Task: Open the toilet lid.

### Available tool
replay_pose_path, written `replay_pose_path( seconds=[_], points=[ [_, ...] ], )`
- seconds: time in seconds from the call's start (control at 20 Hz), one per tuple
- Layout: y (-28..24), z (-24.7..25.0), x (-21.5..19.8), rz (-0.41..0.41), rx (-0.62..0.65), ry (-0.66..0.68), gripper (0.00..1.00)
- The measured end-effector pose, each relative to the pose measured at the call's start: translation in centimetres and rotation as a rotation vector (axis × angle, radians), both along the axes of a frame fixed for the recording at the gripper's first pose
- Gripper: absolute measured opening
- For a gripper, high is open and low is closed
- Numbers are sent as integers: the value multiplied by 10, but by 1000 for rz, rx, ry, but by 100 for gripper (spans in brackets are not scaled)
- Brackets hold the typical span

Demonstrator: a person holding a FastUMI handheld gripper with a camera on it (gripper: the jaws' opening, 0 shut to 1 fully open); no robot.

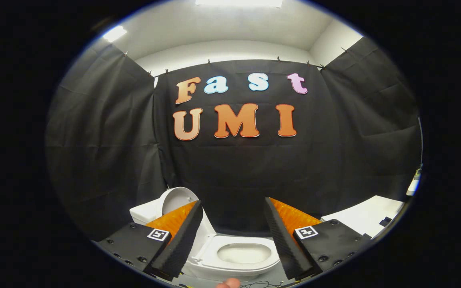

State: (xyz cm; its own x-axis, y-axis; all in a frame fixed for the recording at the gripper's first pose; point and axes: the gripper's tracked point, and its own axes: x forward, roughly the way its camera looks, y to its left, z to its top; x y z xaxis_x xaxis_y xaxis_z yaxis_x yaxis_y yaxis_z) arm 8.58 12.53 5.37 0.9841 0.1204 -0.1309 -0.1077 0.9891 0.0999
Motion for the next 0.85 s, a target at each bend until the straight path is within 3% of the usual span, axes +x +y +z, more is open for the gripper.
replay_pose_path(
  seconds=[0.85],
  points=[
    [7, -5, -3, 6, -7, 12, 98]
  ],
)
